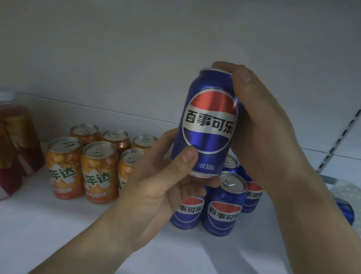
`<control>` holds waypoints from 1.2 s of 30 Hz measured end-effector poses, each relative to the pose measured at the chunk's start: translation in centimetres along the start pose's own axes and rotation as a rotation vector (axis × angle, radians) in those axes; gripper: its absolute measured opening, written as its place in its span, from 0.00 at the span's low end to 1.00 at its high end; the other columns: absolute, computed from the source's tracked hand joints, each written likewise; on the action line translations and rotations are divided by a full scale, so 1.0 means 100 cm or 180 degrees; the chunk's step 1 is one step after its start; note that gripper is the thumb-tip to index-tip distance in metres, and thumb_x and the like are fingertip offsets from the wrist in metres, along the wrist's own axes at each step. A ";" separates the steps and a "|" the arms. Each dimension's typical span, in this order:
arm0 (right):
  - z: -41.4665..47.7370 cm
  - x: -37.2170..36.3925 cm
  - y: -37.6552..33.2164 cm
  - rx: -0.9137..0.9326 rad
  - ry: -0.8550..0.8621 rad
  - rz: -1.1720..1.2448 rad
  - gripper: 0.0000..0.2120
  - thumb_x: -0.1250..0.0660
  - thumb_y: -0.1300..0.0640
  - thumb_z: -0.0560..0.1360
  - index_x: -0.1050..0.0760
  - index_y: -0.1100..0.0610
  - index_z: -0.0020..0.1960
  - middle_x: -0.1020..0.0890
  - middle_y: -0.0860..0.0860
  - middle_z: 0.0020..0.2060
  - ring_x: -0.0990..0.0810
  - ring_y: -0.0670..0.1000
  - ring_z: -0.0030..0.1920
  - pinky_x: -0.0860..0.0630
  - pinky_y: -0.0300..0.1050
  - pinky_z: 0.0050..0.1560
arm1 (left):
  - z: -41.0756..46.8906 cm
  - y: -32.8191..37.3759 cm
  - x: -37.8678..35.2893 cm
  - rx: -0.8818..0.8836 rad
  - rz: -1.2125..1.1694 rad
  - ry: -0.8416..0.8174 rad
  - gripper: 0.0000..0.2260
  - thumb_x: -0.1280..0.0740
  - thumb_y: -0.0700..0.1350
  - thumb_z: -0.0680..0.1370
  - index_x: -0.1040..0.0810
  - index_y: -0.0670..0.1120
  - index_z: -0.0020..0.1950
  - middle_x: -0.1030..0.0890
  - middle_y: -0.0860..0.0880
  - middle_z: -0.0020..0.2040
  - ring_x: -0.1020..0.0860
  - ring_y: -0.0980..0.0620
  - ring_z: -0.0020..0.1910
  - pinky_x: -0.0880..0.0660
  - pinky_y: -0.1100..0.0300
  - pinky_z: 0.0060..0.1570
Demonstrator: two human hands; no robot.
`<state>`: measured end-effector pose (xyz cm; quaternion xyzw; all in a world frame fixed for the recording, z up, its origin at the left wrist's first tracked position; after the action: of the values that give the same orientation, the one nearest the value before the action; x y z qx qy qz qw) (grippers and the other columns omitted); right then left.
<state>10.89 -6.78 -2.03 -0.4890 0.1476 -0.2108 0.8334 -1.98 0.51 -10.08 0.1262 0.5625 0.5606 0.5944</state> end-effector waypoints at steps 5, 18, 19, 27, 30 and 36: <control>0.001 0.003 0.000 -0.0059 0.0055 -0.0028 0.23 0.34 0.48 0.77 0.24 0.55 0.70 0.15 0.53 0.60 0.15 0.52 0.59 0.19 0.50 0.59 | 0.001 -0.001 0.003 0.0065 -0.0174 0.0113 0.37 0.20 0.55 0.66 0.27 0.45 0.71 0.18 0.37 0.61 0.16 0.41 0.48 0.17 0.55 0.47; -0.009 -0.016 -0.003 0.1484 -0.0627 -0.1820 0.37 0.17 0.62 0.67 0.28 0.56 0.72 0.20 0.47 0.64 0.21 0.50 0.67 0.23 0.46 0.66 | 0.010 0.009 0.017 -0.0254 -0.0635 0.0646 0.20 0.38 0.36 0.80 0.29 0.41 0.73 0.20 0.36 0.66 0.21 0.37 0.65 0.22 0.49 0.62; -0.011 -0.018 -0.004 0.1536 -0.0622 -0.1875 0.36 0.17 0.61 0.67 0.28 0.55 0.71 0.20 0.46 0.64 0.21 0.49 0.67 0.23 0.44 0.66 | 0.010 0.010 0.017 -0.0264 -0.0686 0.0622 0.20 0.39 0.36 0.80 0.29 0.40 0.73 0.20 0.37 0.66 0.21 0.37 0.65 0.20 0.50 0.60; -0.016 -0.028 -0.006 0.1565 -0.0623 -0.2034 0.33 0.17 0.61 0.67 0.27 0.52 0.68 0.21 0.38 0.60 0.20 0.43 0.62 0.26 0.32 0.59 | 0.009 0.021 0.021 -0.0388 -0.0774 0.0459 0.25 0.33 0.34 0.76 0.29 0.41 0.74 0.20 0.38 0.65 0.18 0.42 0.61 0.18 0.53 0.53; -0.012 -0.023 -0.008 0.1617 -0.0655 -0.1792 0.34 0.18 0.64 0.67 0.28 0.56 0.68 0.21 0.44 0.62 0.20 0.49 0.64 0.22 0.40 0.61 | 0.008 0.024 0.025 -0.0265 -0.0638 0.0239 0.22 0.39 0.37 0.82 0.33 0.44 0.76 0.23 0.39 0.69 0.21 0.40 0.64 0.20 0.47 0.56; -0.004 -0.010 -0.002 0.1312 -0.0746 -0.1328 0.37 0.17 0.65 0.62 0.30 0.55 0.66 0.22 0.55 0.62 0.19 0.58 0.64 0.17 0.58 0.56 | 0.006 0.031 0.028 -0.0408 -0.0583 0.0146 0.30 0.27 0.48 0.75 0.30 0.40 0.74 0.25 0.35 0.70 0.24 0.40 0.65 0.22 0.50 0.59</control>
<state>9.76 -6.66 -2.07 -0.3505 -0.0988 -0.3449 0.8651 -3.87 4.08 -8.93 0.0232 0.5482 0.5416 0.6369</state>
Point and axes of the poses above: each hand's wrist, its own z-axis towards the middle knuckle, its own x-axis out of the back of the hand, y = z × x, the point moved 2 cm from there along z, towards the middle knuckle
